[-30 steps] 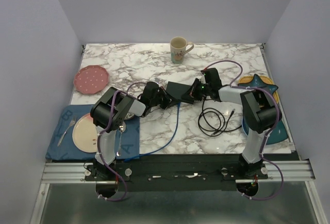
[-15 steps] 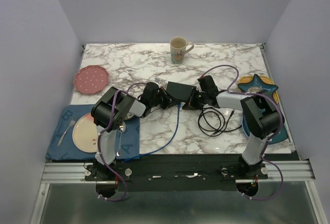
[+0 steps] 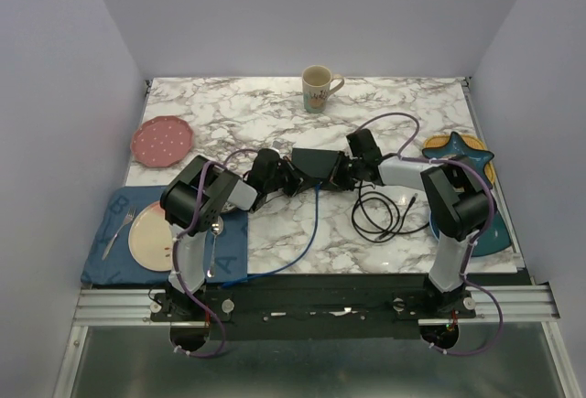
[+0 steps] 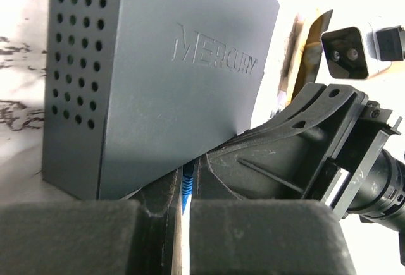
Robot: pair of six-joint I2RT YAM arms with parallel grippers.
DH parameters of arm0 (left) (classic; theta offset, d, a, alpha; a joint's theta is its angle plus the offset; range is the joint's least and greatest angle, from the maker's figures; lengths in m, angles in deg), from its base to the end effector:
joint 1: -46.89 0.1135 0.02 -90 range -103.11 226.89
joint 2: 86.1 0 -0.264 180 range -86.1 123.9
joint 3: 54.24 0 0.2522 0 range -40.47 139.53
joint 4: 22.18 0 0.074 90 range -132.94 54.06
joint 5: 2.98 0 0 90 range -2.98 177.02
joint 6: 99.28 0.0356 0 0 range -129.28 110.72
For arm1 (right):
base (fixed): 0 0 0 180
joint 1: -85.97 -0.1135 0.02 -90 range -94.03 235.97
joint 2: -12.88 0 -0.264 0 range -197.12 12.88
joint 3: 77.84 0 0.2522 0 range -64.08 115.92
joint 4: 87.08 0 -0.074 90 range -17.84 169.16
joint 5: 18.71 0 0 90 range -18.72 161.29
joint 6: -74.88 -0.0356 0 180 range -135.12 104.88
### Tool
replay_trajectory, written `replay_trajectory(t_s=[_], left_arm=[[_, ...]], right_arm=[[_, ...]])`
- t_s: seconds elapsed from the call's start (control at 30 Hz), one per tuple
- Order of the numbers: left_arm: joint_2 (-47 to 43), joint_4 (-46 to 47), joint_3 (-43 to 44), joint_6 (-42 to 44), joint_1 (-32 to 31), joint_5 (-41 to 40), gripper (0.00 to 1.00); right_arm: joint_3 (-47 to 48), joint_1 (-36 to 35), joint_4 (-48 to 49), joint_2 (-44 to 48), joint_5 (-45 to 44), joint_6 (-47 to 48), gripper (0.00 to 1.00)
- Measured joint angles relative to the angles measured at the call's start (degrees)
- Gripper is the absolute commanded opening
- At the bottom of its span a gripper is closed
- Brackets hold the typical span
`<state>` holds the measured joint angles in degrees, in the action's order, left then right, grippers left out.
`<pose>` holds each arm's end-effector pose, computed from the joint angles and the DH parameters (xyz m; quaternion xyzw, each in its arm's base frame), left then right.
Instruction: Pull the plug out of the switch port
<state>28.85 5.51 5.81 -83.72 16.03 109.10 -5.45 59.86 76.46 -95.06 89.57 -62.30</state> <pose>0.3121 -0.2021 0.0976 -0.2184 0.8150 -0.5056 0.1803 0.3299 0.1741 0.1331 0.1199 0.9273 0.3123 0.1682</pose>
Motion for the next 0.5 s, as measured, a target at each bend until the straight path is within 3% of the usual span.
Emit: replay_trajectory(t_s=[0.5], left_arm=[[-3.4, -1.0, -4.5, 1.2, 0.0, 1.1, 0.00]], right_arm=[[3.3, 0.0, -2.0, -1.7, -1.6, -1.8, 0.01]])
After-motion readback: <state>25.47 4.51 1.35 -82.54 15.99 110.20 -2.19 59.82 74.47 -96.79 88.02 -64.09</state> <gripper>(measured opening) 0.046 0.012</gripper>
